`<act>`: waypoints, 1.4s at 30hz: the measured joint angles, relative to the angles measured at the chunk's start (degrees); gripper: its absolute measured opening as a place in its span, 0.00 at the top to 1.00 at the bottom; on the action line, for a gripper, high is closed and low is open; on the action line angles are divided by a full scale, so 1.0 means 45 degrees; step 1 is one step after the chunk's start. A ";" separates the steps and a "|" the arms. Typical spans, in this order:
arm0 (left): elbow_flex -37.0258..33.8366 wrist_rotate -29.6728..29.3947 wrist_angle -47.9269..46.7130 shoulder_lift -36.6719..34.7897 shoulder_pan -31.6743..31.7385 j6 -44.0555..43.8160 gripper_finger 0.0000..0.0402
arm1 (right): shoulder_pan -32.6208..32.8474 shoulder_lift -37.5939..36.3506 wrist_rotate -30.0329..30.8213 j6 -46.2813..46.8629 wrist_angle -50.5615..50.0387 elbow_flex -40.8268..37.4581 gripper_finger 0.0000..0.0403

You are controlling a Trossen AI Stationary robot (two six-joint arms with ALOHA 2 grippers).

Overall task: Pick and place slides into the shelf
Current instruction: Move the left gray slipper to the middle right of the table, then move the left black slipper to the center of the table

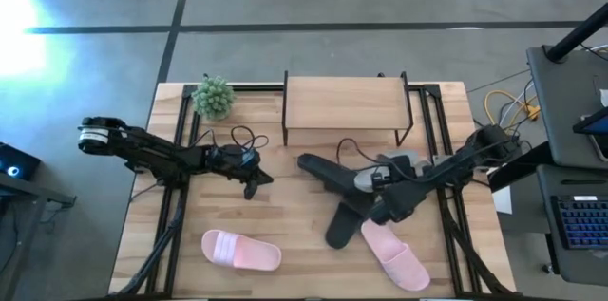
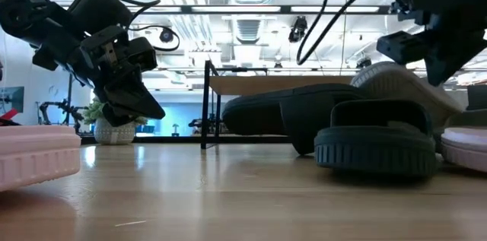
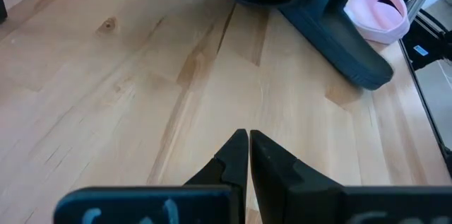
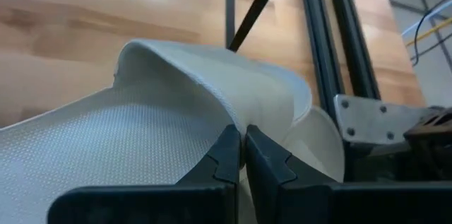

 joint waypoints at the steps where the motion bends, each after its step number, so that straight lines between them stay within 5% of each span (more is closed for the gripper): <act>1: 0.0000 0.0000 0.0005 0.0000 0.0000 0.0000 1.00 | 0.0016 -0.0005 -0.0110 -0.0132 0.0109 0.0050 0.98; 21: 0.0005 -0.0029 -0.0015 0.0019 -0.0010 -0.0058 1.00 | 0.0858 0.0019 -0.2493 -0.3847 0.0408 0.1855 0.55; 30: 0.0028 -0.0024 0.0039 0.0019 -0.0010 -0.0349 1.00 | 0.2067 0.0086 0.0252 -0.6557 0.0850 0.4079 0.52; 42: 0.0613 0.0857 0.0053 0.0019 -0.0055 -0.0981 1.00 | 0.1387 0.0519 0.1060 -1.0268 0.3363 0.4133 0.51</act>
